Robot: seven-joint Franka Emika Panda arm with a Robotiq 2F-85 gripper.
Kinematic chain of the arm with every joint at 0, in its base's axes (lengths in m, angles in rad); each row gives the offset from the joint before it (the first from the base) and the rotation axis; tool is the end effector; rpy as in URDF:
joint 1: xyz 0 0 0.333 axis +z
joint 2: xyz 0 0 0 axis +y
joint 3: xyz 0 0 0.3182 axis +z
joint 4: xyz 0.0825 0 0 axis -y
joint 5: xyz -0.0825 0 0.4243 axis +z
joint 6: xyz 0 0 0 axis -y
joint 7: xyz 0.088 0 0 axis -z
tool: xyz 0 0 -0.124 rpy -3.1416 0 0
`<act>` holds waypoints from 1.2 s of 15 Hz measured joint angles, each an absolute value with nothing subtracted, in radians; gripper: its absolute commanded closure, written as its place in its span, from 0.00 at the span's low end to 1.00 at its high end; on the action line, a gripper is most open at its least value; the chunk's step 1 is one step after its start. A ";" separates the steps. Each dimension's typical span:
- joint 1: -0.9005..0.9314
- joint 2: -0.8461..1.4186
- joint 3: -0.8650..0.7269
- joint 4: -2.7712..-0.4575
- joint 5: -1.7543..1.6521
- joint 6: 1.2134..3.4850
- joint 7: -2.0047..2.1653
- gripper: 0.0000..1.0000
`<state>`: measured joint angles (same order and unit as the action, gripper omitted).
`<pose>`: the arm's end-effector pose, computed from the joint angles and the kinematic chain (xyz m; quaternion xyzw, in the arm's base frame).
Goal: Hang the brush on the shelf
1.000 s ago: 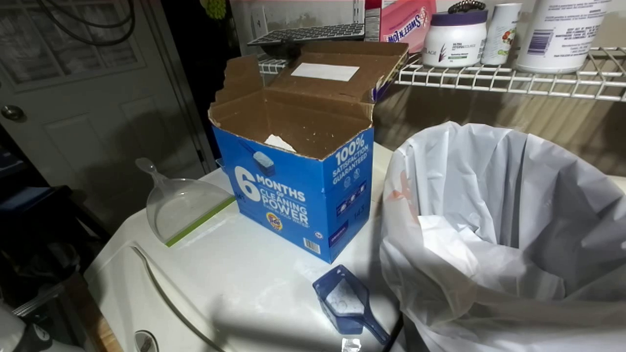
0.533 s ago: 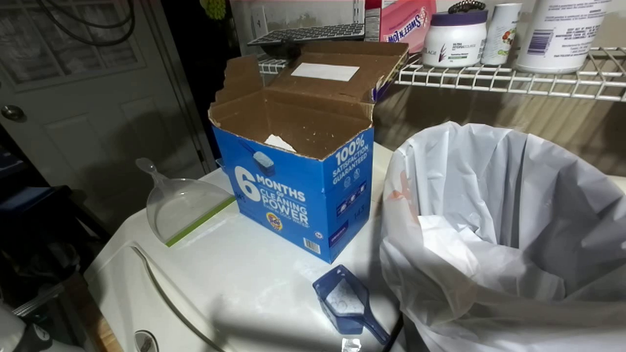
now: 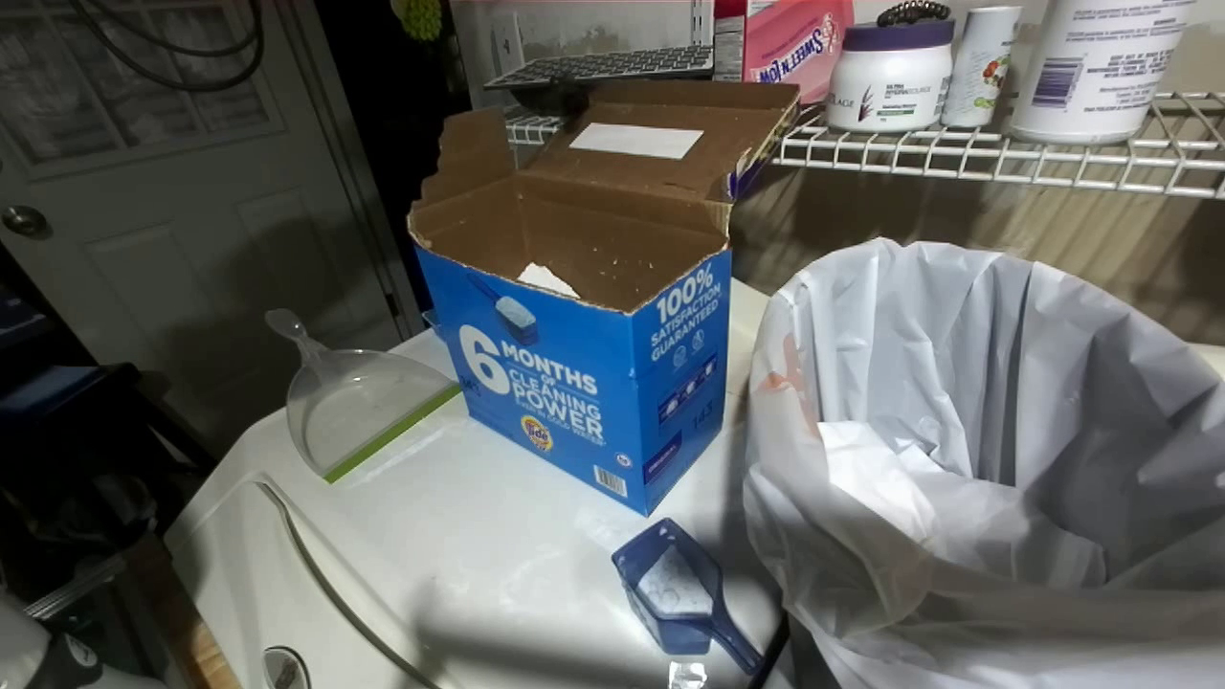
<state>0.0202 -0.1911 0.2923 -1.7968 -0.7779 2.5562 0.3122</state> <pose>0.5669 0.2059 0.7213 0.8156 0.1960 0.5026 0.2094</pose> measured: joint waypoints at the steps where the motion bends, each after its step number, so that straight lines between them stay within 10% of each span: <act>1: 0.020 -0.191 0.292 -1.797 -0.778 2.556 0.312 0.97; 12: 0.020 -0.189 0.291 -1.798 -0.778 2.556 0.312 0.97; 13: 0.020 -0.189 0.291 -1.798 -0.778 2.556 0.312 0.65; 18: 0.020 -0.183 0.281 -1.814 -0.778 2.551 0.315 0.38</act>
